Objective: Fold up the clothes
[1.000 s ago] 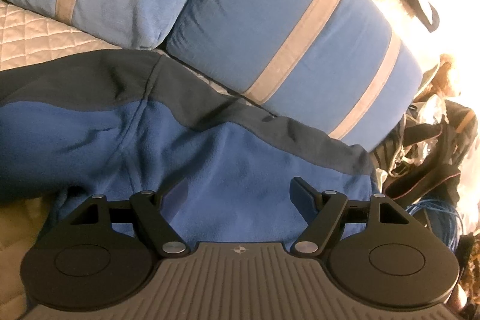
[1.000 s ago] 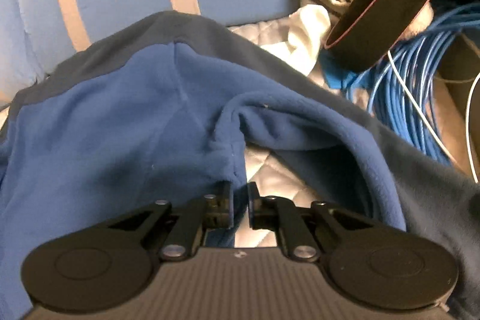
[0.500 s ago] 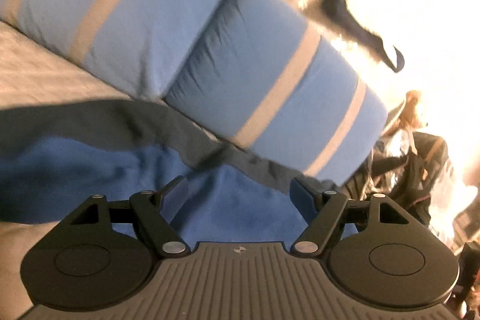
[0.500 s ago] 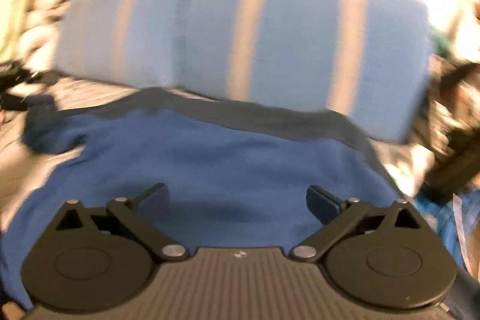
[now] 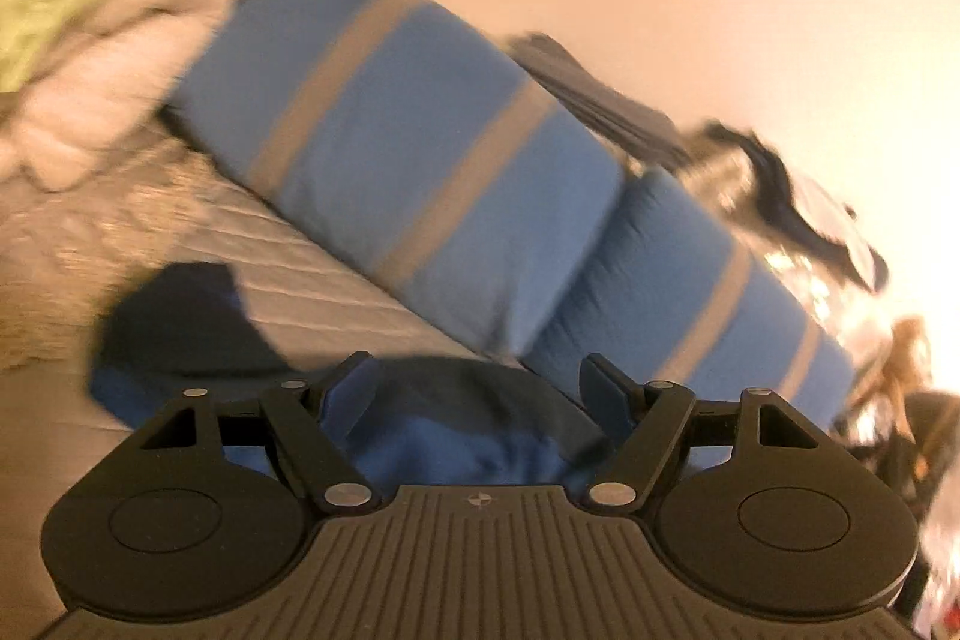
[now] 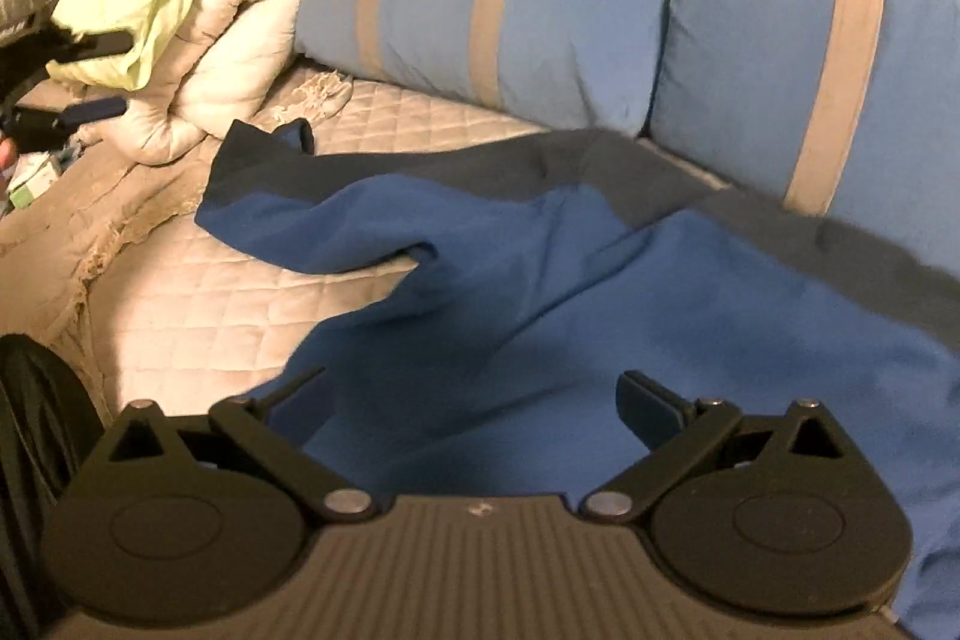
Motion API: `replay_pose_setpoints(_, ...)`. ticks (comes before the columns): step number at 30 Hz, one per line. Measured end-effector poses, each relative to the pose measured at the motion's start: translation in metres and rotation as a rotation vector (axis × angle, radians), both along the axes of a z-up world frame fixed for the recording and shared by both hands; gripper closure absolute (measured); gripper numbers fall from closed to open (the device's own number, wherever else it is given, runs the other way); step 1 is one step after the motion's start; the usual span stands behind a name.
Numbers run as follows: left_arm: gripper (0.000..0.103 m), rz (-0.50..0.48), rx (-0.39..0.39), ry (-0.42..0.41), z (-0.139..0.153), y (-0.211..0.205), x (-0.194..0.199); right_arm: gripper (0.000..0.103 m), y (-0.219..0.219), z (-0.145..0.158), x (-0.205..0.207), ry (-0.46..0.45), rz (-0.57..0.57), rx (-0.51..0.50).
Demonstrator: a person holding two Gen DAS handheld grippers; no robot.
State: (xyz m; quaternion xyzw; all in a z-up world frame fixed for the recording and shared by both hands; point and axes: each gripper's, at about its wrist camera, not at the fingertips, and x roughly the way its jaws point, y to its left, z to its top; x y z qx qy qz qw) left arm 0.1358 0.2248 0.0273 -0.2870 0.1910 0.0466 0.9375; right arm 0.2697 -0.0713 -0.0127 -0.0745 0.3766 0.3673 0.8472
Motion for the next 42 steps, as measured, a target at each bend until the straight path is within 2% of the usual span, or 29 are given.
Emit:
replay_pose_setpoints(3,0.029,0.076,-0.021,0.021,-0.01,0.03,-0.013,0.0,-0.005,-0.015,-0.003,0.024,-0.025,0.032)
replay_pose_setpoints(7,0.029,0.172,-0.072,0.083,-0.038,0.077,-0.019,0.0,-0.026,-0.034,-0.006,0.027,-0.051,0.099)
replay_pose_setpoints(11,0.029,0.255,-0.2,0.162,-0.072,0.128,-0.012,0.0,-0.055,-0.053,0.0,0.074,-0.121,0.194)
replay_pose_setpoints(16,0.029,0.275,-0.36,0.227,-0.101,0.169,0.012,0.0,-0.092,-0.079,0.012,0.199,-0.266,0.314)
replay_pose_setpoints(19,0.031,0.287,-0.397,0.267,-0.118,0.179,0.027,0.0,-0.099,-0.08,0.015,0.209,-0.291,0.33)
replay_pose_setpoints(23,0.046,0.308,-0.468,0.324,-0.14,0.185,0.034,0.0,-0.094,-0.077,0.015,0.19,-0.274,0.34)
replay_pose_setpoints(25,0.064,0.295,-0.523,0.303,-0.152,0.184,0.034,0.0,-0.092,-0.078,0.015,0.194,-0.269,0.335)
replay_pose_setpoints(26,0.09,0.277,-0.531,0.284,-0.154,0.182,0.034,0.0,-0.091,-0.077,0.014,0.192,-0.266,0.334)
replay_pose_setpoints(28,0.092,0.214,-0.485,0.238,-0.146,0.172,0.035,0.0,-0.09,-0.075,0.013,0.183,-0.259,0.333)
replay_pose_setpoints(30,0.093,0.112,-0.373,0.187,-0.123,0.151,0.039,0.0,-0.089,-0.071,0.011,0.166,-0.254,0.334)
replay_pose_setpoints(33,0.093,-0.1,-0.208,0.131,-0.081,0.099,0.047,0.0,-0.089,-0.068,0.01,0.152,-0.254,0.333)
replay_pose_setpoints(35,0.093,-0.236,-0.053,0.134,-0.056,0.049,0.053,0.0,-0.091,-0.067,0.009,0.146,-0.267,0.328)
replay_pose_setpoints(37,0.093,-0.345,0.071,0.157,-0.048,-0.003,0.059,0.0,-0.092,-0.066,0.009,0.147,-0.282,0.33)
replay_pose_setpoints(39,0.093,-0.435,0.153,0.193,-0.047,-0.049,0.061,0.0,-0.093,-0.066,0.01,0.148,-0.297,0.329)
replay_pose_setpoints(42,0.093,-0.555,0.196,0.26,-0.058,-0.101,0.064,0.0,-0.093,-0.064,0.011,0.148,-0.317,0.324)
